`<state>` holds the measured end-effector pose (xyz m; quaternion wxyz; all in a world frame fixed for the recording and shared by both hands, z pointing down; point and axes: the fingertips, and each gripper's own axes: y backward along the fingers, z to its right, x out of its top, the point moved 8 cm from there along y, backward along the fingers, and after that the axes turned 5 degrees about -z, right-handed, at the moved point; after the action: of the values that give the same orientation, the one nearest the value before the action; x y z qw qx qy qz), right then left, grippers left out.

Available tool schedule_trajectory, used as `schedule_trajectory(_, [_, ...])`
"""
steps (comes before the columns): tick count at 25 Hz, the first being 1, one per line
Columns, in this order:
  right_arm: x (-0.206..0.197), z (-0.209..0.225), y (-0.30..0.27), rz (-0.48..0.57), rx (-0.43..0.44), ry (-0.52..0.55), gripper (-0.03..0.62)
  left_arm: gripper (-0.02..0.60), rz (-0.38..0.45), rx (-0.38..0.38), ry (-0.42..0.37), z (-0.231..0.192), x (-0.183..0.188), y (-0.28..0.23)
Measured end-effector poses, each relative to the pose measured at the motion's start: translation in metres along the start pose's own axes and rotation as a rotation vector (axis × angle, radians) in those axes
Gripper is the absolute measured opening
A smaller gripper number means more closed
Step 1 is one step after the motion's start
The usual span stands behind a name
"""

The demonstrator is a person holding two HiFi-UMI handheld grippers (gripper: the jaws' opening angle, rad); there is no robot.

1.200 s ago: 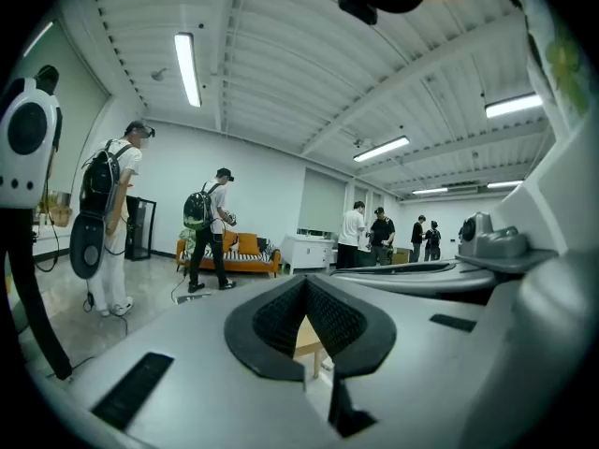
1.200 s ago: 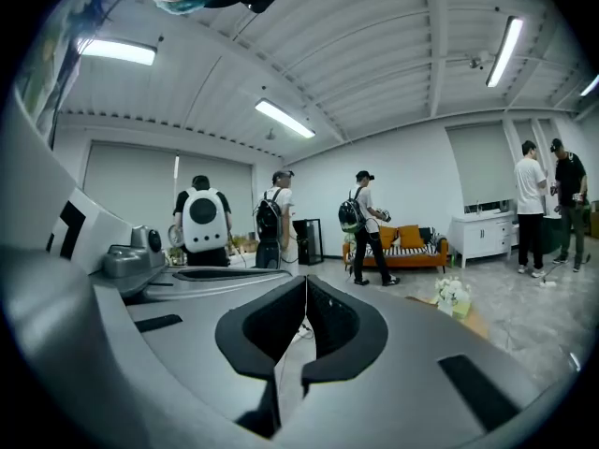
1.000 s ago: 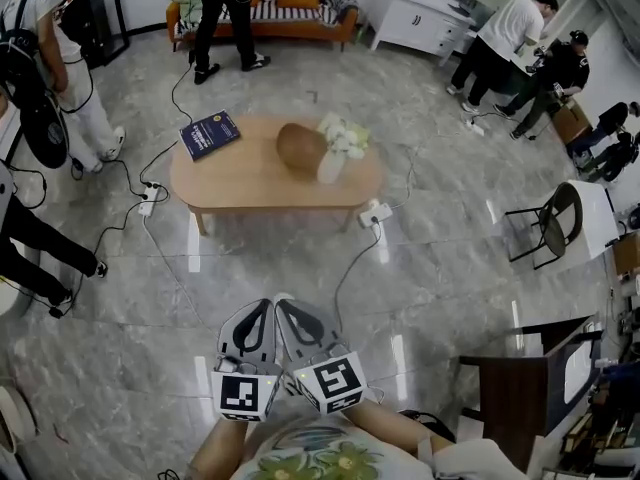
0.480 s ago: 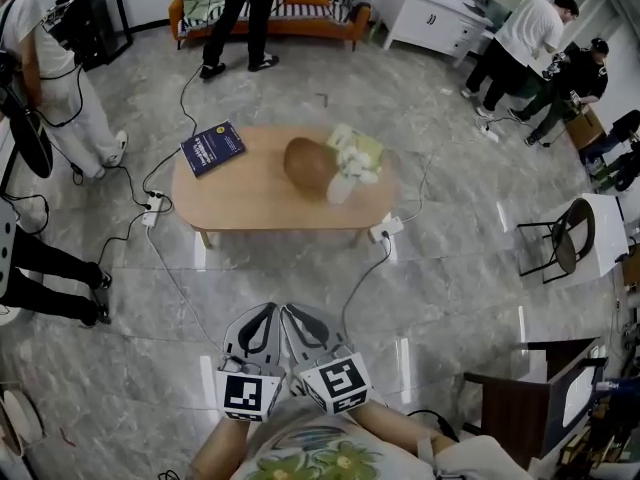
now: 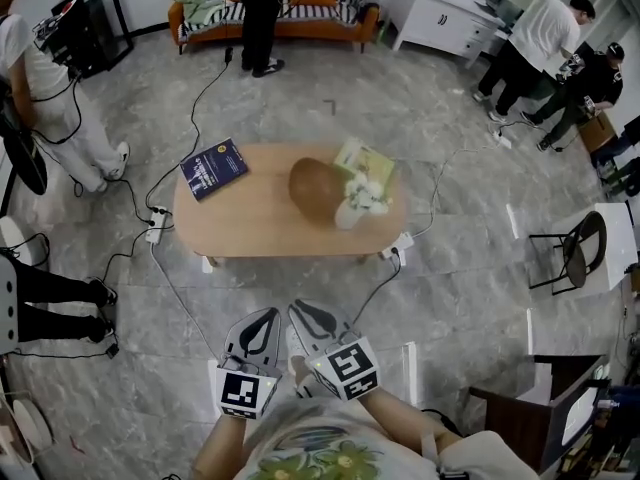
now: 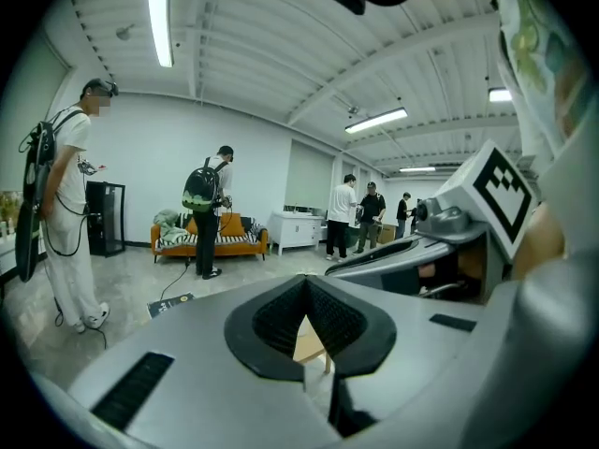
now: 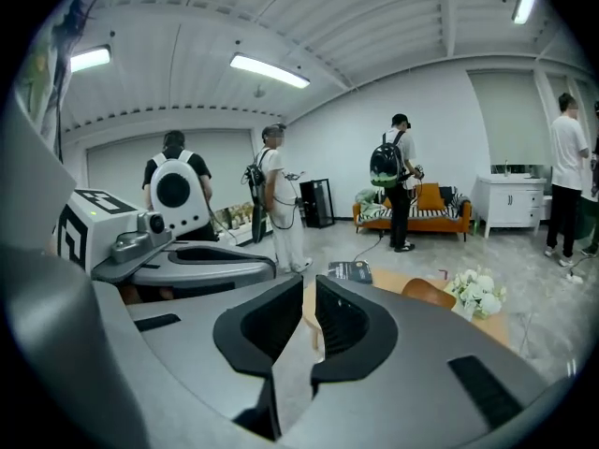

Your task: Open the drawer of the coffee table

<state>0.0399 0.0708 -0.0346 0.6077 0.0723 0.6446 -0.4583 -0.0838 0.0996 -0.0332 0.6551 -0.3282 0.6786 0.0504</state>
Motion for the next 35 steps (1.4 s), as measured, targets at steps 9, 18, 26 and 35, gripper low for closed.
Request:
schedule_trajectory(9, [-0.012,0.039,-0.043,-0.083,0.079,0.038,0.023,0.008,-0.036,0.030,0.034,-0.034,-0.013,-0.044])
schedule_trajectory(18, [-0.048,0.067,-0.094,-0.114,0.070,0.028,0.039,0.008,-0.069,0.001,0.035,-0.052,-0.060,-0.085])
schedule_trajectory(26, [-0.093,0.076,-0.130,-0.129,0.057,0.012,0.074,0.008,-0.064,-0.008,0.049,-0.071,-0.111,-0.114])
schedule_trajectory(35, [-0.151,0.086,-0.176,-0.113,0.026,0.006,0.077,0.008,-0.050,-0.020,0.057,-0.090,-0.180,-0.147])
